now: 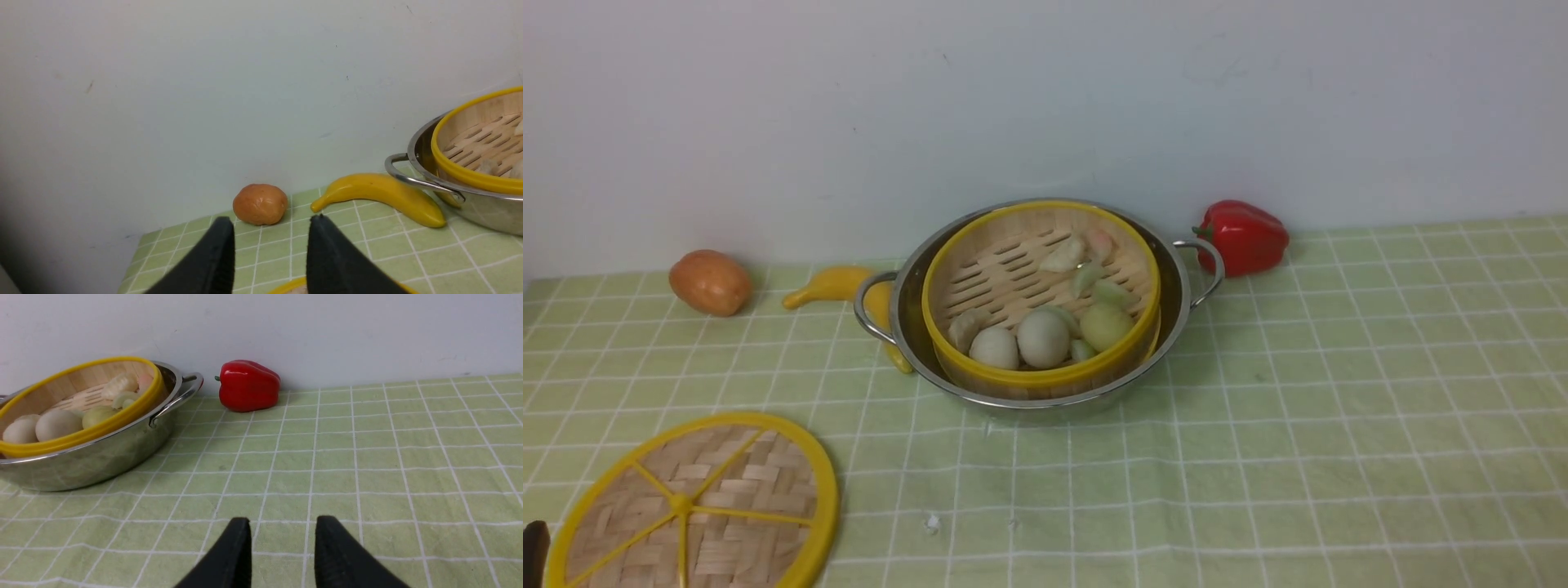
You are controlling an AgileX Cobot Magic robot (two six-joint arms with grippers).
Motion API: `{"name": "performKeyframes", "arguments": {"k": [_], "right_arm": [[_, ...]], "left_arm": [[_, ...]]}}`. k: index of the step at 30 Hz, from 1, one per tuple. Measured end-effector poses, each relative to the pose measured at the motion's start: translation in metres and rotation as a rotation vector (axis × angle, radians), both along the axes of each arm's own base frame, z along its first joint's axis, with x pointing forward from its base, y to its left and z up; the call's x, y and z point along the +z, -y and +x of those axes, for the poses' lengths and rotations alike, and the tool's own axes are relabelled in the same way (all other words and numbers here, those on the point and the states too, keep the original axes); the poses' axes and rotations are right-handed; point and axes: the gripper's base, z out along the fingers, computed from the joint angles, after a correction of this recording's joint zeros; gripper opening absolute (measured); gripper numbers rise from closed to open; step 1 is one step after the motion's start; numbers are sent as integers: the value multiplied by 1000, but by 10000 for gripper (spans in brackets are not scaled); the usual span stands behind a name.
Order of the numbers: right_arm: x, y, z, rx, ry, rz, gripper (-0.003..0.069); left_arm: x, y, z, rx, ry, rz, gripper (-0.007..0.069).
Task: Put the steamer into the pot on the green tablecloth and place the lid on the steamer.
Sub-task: 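Grasp the bamboo steamer lid lying on the table by its centre knob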
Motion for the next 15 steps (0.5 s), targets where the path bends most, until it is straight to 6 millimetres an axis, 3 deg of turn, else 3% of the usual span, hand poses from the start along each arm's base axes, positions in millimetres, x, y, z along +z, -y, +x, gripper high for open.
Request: {"name": "performKeyframes", "arguments": {"k": [15], "right_arm": [[0,0,0,0,0,1,240]], "left_arm": [[0,0,0,-2,3,-44,243]]}}
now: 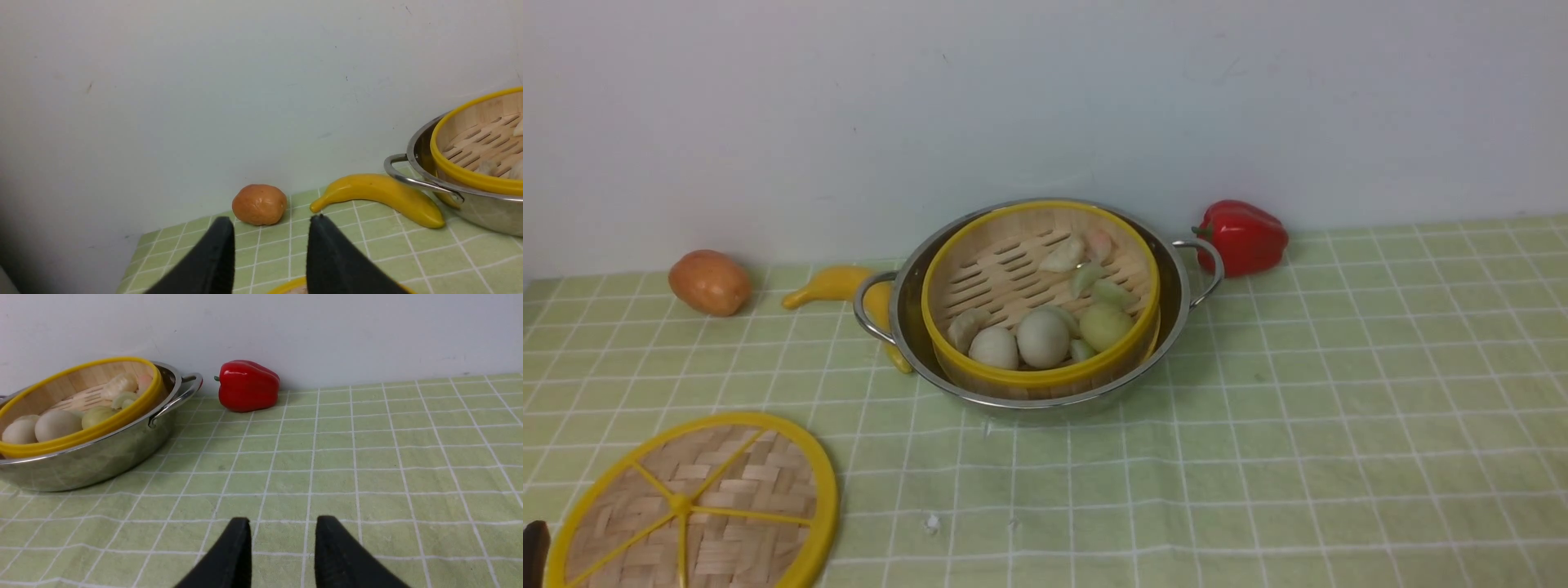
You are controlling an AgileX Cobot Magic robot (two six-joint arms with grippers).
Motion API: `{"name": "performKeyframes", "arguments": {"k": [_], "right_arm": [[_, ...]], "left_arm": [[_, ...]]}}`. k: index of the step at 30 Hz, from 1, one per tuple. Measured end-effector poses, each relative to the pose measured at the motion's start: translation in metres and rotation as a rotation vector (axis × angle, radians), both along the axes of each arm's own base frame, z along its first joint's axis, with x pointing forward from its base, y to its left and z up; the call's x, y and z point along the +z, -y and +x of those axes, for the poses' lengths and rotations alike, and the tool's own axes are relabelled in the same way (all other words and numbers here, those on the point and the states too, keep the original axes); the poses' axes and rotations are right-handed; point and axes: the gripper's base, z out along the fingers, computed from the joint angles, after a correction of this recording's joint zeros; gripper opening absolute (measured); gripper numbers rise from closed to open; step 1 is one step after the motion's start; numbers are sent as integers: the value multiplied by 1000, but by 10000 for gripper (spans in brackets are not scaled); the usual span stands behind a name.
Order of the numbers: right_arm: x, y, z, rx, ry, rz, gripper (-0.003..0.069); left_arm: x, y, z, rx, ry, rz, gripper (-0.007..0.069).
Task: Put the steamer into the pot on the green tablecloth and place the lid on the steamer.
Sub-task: 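Grasp the bamboo steamer lid lying on the table by its centre knob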
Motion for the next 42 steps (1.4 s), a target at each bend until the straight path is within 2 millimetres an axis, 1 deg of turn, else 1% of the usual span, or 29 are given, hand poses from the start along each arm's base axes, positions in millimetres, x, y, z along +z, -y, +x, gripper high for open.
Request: {"name": "performKeyframes", "arguments": {"k": [2,3,4,5,8,9,10,12,13,14,19,20,21,22,25,27,28,29,30,31,33,34,35,36,37,39,40,41,42], "right_arm": [[0,0,0,0,0,0,240],[0,0,0,0,0,0,240],[0,0,0,0,0,0,240],[0,0,0,0,0,0,240],[0,0,0,0,0,0,240],[0,0,0,0,0,0,240],[0,0,0,0,0,0,240],[0,0,0,0,0,0,240],[0,0,0,0,0,0,240],[0,0,0,0,0,0,240],[0,0,0,0,0,0,240],[0,0,0,0,0,0,240],[0,0,0,0,0,0,240],[0,0,0,0,0,0,240],[0,0,0,0,0,0,240],[0,0,0,0,0,1,240],[0,0,0,0,0,1,240],[0,0,0,0,0,1,240],[0,0,0,0,0,1,240],[0,0,0,0,0,1,240],[0,0,0,0,0,2,240],[0,0,0,0,0,3,240],[0,0,0,0,0,3,240],[0,0,0,0,0,3,240],[0,0,0,0,0,3,240],[0,0,0,0,0,3,240],[0,0,0,0,0,3,240],[0,0,0,0,0,3,240],[0,0,0,0,0,3,240]], "left_arm": [[0,0,0,-3,4,-56,243],[0,0,0,-9,12,-163,243],[0,1,0,-10,16,-197,243],[1,1,0,-17,34,-349,243],[6,-1,0,-18,115,-611,243],[7,-2,-1,-17,122,-617,243],[11,-4,-1,-10,178,-691,243],[16,-8,-3,6,263,-740,243],[16,-8,-3,6,263,-742,243],[19,-10,-4,13,301,-752,243],[25,-10,-5,4,315,-769,243],[35,-7,-7,-23,305,-770,243],[36,-7,-7,-27,301,-770,243],[48,-3,-9,-58,273,-759,243],[73,7,-7,-114,128,-671,243],[87,13,0,-137,-43,-587,243],[92,15,4,-141,-134,-551,243],[93,15,5,-142,-153,-545,243],[99,17,16,-134,-335,-483,243],[100,16,17,-129,-356,-469,243],[105,14,38,-94,-620,-416,243],[107,12,49,-71,-715,-403,243],[107,12,51,-65,-733,-404,243],[108,8,67,-26,-856,-391,243],[108,5,76,4,-928,-380,243],[107,-2,106,80,-1068,-390,243],[105,-4,117,111,-1122,-393,243],[104,-5,123,118,-1139,-396,243],[99,-9,145,169,-1224,-414,243]]}}
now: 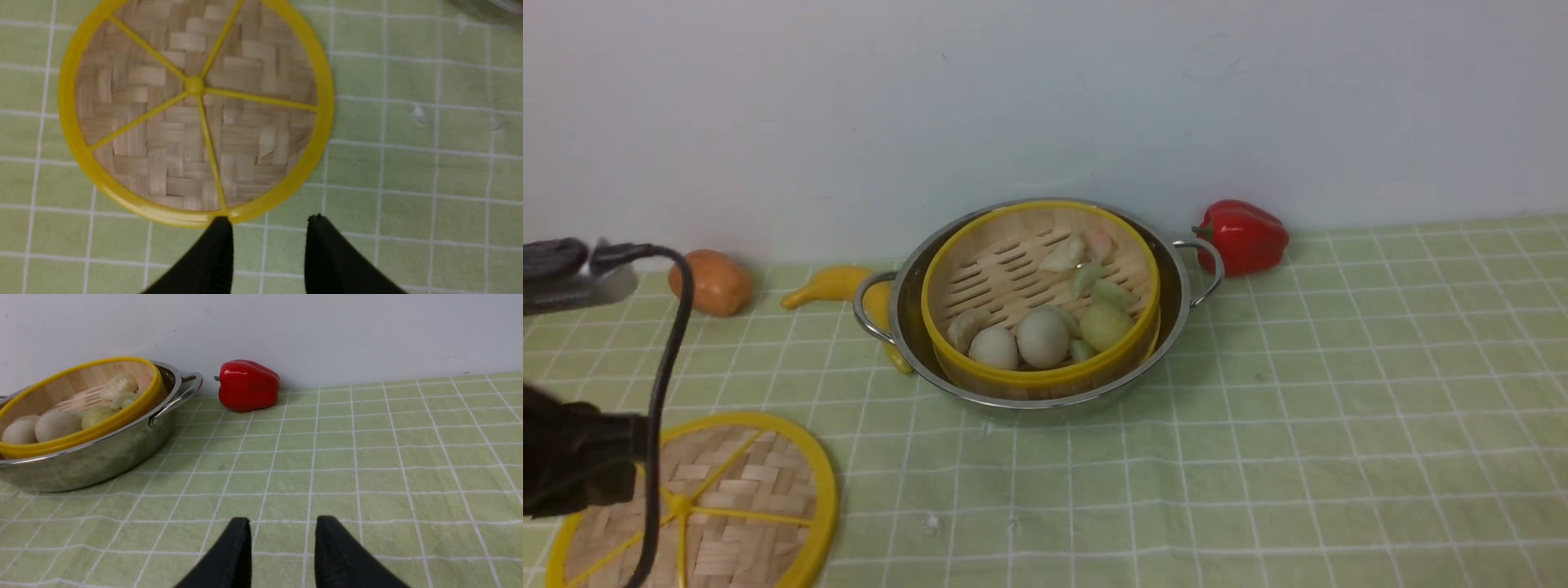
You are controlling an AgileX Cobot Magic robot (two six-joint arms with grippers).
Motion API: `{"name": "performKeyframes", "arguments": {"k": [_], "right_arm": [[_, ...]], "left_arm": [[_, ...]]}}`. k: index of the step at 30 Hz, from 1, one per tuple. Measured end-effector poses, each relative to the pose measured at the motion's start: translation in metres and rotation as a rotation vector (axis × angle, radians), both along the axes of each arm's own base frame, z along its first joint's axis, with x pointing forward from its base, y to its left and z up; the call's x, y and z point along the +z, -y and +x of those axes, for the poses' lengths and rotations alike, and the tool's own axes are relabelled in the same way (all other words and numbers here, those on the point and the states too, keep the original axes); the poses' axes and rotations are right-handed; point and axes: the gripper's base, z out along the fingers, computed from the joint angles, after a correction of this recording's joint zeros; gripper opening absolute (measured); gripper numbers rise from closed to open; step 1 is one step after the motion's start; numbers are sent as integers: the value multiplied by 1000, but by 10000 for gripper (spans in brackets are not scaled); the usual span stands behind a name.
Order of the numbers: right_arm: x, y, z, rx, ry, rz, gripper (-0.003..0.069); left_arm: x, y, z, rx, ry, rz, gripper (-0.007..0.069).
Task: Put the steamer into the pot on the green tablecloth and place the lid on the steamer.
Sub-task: 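Grasp the bamboo steamer lid lying on the table by its centre knob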
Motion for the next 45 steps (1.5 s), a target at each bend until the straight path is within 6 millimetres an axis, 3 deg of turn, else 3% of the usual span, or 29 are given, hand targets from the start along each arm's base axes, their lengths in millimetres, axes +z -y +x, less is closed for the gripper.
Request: {"name": "performKeyframes", "arguments": {"k": [6,12,19,26,37,43,45], "right_arm": [[0,0,0,0,0,0,240],[0,0,0,0,0,0,240],[0,0,0,0,0,0,240],[0,0,0,0,0,0,240],[0,0,0,0,0,0,240],[0,0,0,0,0,0,240],[0,0,0,0,0,0,240]], "left_arm": [[-30,-7,71,35,-185,-10,243],[-70,-15,106,121,-320,18,243],[-107,-23,121,168,-397,89,243],[-119,-26,132,163,-349,112,243],[-137,-28,131,164,-438,117,238],[-144,-28,131,153,-480,120,122],[-146,-28,132,151,-488,120,123]]}}
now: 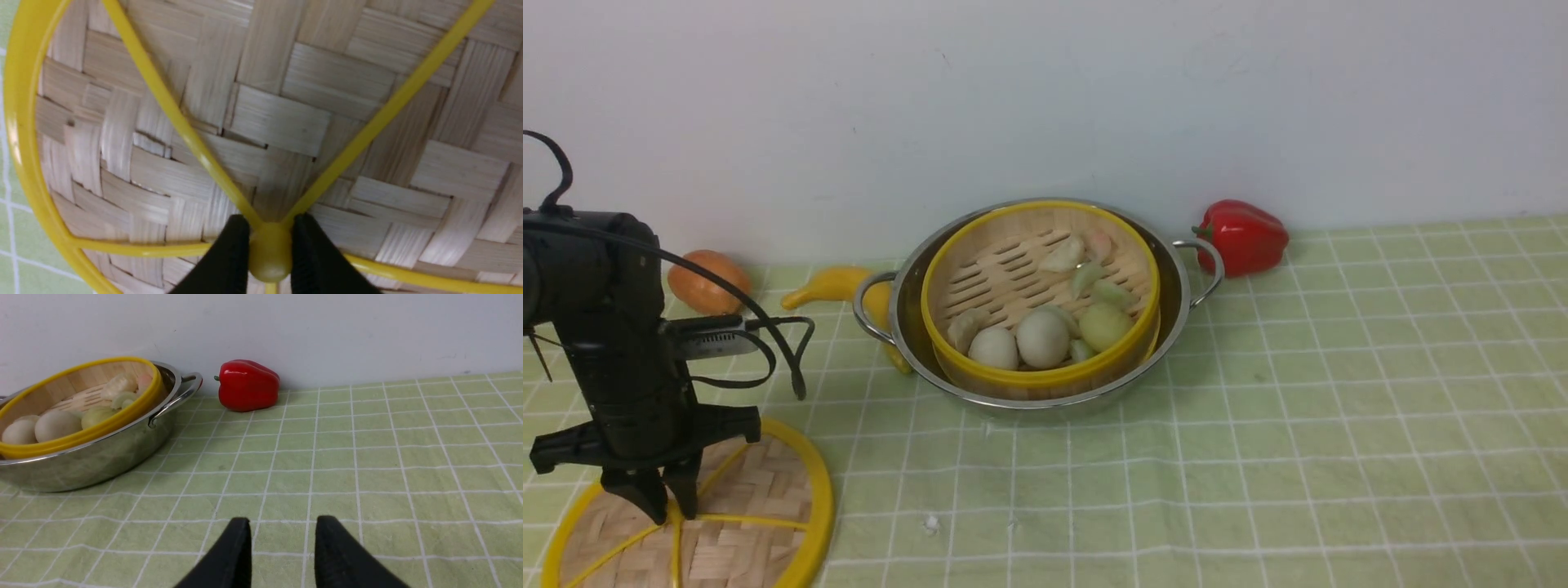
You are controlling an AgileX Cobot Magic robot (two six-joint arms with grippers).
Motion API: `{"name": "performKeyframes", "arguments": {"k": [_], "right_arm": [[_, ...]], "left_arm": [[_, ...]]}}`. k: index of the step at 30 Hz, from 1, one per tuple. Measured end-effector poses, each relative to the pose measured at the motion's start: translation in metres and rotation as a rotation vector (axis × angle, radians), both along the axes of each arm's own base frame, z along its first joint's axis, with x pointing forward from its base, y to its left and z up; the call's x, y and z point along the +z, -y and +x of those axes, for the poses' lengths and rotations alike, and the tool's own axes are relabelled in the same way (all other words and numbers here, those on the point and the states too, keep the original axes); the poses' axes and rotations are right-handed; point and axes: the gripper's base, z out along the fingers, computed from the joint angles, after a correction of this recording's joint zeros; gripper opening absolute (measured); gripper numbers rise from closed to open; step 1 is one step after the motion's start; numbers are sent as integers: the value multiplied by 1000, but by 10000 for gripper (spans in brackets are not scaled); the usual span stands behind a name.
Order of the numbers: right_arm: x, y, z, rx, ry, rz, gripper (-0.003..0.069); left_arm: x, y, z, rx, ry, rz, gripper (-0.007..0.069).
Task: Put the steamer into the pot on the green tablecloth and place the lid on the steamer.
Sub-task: 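Grasp the bamboo steamer lid lying on the table by its centre knob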
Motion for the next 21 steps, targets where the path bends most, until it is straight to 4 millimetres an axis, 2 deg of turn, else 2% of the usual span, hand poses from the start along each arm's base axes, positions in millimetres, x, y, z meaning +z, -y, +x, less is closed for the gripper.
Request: {"name": "performKeyframes", "arguments": {"k": [6,11,14,16,17,18,21], "right_arm": [[0,0,0,0,0,0,240],[0,0,0,0,0,0,240],[0,0,0,0,0,0,240],[0,0,0,0,0,0,240],[0,0,0,0,0,1,240],[0,0,0,0,0,0,240],[0,0,0,0,0,0,240]], "left_arm": [[-1,0,2,-40,-11,-7,123],[8,-1,5,-73,-6,-10,123],[22,-1,10,-98,29,-8,123],[49,-1,12,-121,86,-1,123],[51,-1,12,-126,91,0,123],[72,-2,14,-152,142,7,123],[94,-2,15,-184,206,17,123]]}}
